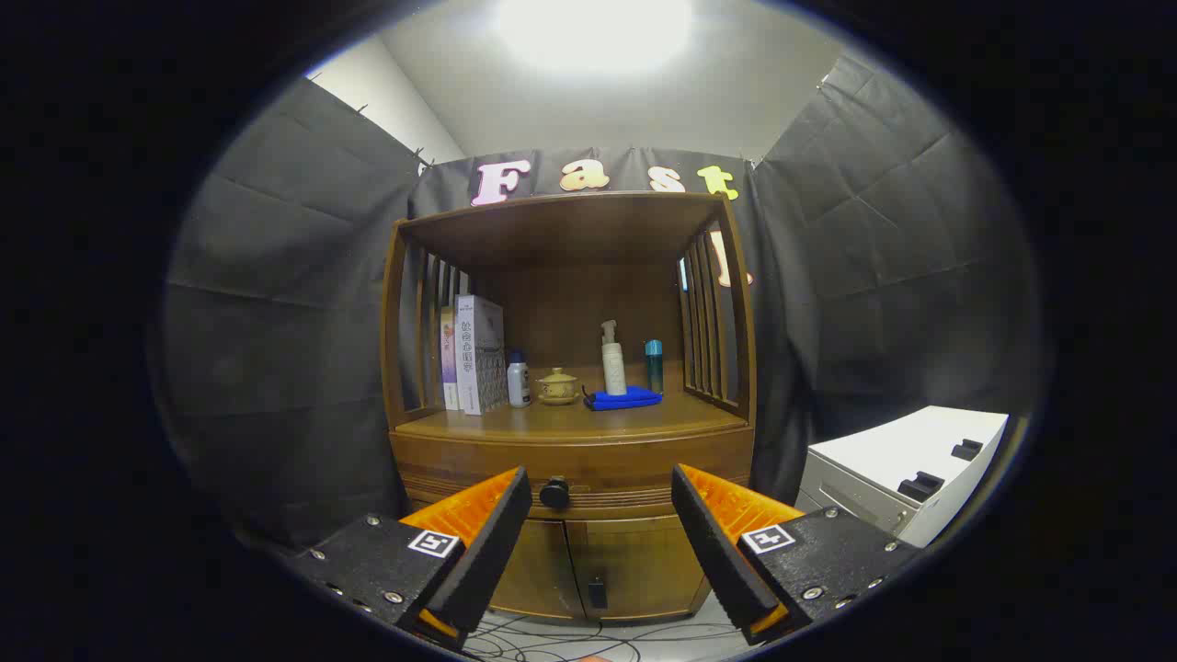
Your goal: Pull open the drawer, take out the items inside it, and place them on the countertop above the cabinet.
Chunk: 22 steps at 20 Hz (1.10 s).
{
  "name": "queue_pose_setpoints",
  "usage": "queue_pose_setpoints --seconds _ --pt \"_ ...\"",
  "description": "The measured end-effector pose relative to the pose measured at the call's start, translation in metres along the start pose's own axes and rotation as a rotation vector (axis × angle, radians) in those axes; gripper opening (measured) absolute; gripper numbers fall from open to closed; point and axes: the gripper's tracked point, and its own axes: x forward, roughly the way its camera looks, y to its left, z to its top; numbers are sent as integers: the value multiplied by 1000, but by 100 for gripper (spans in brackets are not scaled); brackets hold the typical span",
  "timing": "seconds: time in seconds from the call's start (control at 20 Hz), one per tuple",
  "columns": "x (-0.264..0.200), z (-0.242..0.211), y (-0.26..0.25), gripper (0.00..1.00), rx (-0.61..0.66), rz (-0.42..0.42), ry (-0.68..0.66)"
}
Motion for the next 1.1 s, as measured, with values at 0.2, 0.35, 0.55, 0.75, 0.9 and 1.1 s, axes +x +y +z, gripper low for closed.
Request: queue_pose_setpoints --seconds 0.2,0.35,0.55,0.75,0.9,1.1 --pt "0 0 1 96 0 -4 -6" --pt "0 0 1 96 0 -4 -9" --pt "0 -2 1 96 4 -1 -3" --pt "0 -3 2 96 8 4 -2" --pt "0 -4 2 96 12 7 2" --pt "1 -4 4 96 17 18 4"
